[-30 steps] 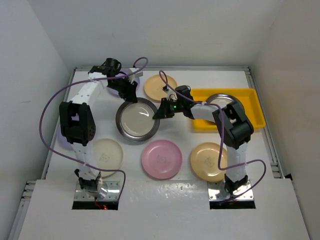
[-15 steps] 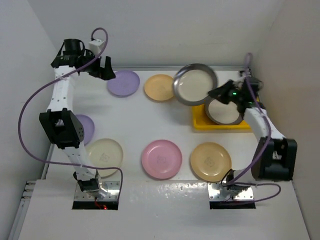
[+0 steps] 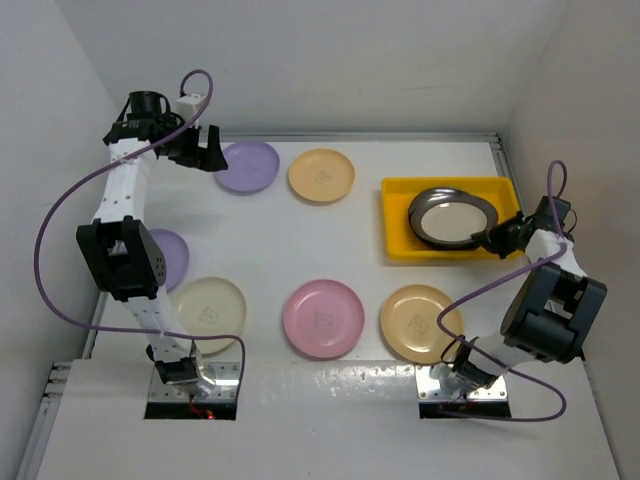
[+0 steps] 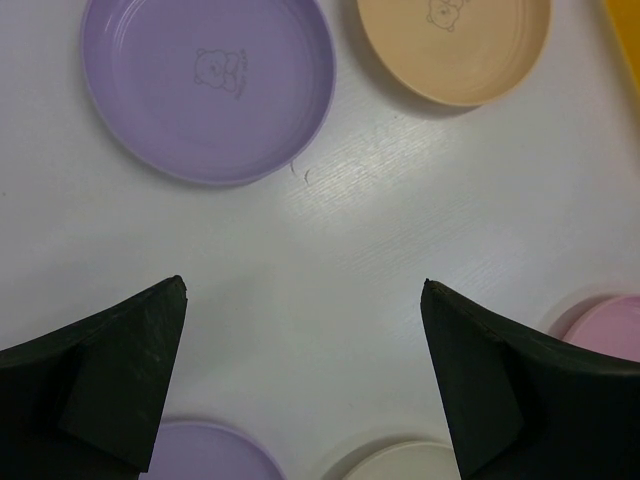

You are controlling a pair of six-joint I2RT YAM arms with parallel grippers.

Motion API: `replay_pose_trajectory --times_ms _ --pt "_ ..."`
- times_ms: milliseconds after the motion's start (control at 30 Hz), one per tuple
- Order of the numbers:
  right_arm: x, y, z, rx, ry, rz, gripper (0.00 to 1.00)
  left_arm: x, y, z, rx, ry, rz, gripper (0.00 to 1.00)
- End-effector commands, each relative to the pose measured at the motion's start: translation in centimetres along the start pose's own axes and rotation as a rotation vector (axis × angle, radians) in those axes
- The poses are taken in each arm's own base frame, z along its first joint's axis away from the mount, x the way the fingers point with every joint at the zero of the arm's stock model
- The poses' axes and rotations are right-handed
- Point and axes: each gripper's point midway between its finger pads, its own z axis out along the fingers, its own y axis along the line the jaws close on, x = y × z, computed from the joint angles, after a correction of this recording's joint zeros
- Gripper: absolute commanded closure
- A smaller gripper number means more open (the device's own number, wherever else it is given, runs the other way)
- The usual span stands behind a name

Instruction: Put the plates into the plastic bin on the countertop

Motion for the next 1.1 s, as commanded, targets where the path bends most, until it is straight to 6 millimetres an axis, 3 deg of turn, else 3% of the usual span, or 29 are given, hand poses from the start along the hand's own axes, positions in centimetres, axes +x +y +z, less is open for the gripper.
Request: replay_pose_trajectory --times_ms 0,33,100,133,167,233,300,333,367,467,633,733,833,867,900,967,1000,1067 --pt "-1.6 3.9 -1.0 -0.150 -0.041 -0.087 1.00 -1.2 -1.0 -1.2 0.012 -0.044 0.033 0.00" --pt "-1.8 3.5 -0.5 -0.142 -0.036 -0.079 1.00 -1.2 -1.0 -1.2 0.013 -0.044 0.033 0.00" --pt "-1.9 3.2 -0.1 -0.131 -0.032 -0.078 0.90 -0.9 -1.1 -1.1 0.024 -0.040 0.028 0.00" --pt "-2.1 2.8 0.2 -0.113 -0.025 -0.085 0.73 -0.9 -1.1 -1.1 0.024 -0.040 0.028 0.00" --pt "-2.5 2.3 0.5 -0.078 -0.036 -0.099 0.64 -0.9 -1.3 -1.1 0.032 -0.042 0.028 0.00" --pt "-2.6 0.9 0.9 0.021 -0.020 -0.114 0.47 -0.6 -1.3 -0.9 0.035 -0.035 0.023 0.00" --pt "-2.5 -0.8 1.0 0.112 -0.013 -0.142 0.39 -0.6 -1.3 -0.9 0.035 -0.035 0.032 0.00" --pt "-2.8 -0.6 1.0 0.136 -0.010 -0.158 0.36 -0.6 -1.3 -0.9 0.035 -0.035 0.032 0.00" --pt "-3.2 -2.2 0.8 0.226 -0.018 -0.191 0.34 -0.6 -1.3 -0.9 0.035 -0.035 0.032 0.00" --pt "-4.1 -2.8 0.3 0.354 -0.034 -0.277 0.33 -0.3 -1.3 -0.8 0.037 -0.028 0.027 0.00" --pt "-4.6 -1.2 -0.7 0.351 -0.071 -0.388 0.30 -0.5 -1.4 -1.1 0.035 -0.035 0.041 0.00" --pt "-4.6 -1.0 -2.1 0.379 -0.082 -0.358 0.30 -0.6 -1.5 -1.1 0.043 -0.038 0.041 0.00" --pt "-2.9 -2.1 -4.5 0.443 -0.103 -0.316 0.27 -0.5 -1.7 -1.2 0.043 -0.038 0.041 0.00" --pt "-1.5 -2.7 -5.6 0.453 -0.093 -0.317 0.14 -0.5 -1.7 -1.2 0.043 -0.038 0.041 0.00" --pt "-0.7 -2.0 -6.5 0.417 -0.102 -0.328 0.11 -0.7 -1.8 -1.5 0.041 -0.046 0.058 0.00" --pt "3.5 -3.9 -7.1 0.427 -0.006 -0.342 0.11 -0.6 -2.0 -1.2 0.048 -0.044 0.073 0.00" --pt "4.4 -3.6 -7.8 0.401 -0.010 -0.353 0.11 -0.8 -2.2 -1.5 0.045 -0.051 0.079 0.00" --pt "9.3 -5.3 -7.5 0.401 0.135 -0.360 0.11 -1.0 -2.8 -1.3 0.062 -0.053 0.085 0.00"
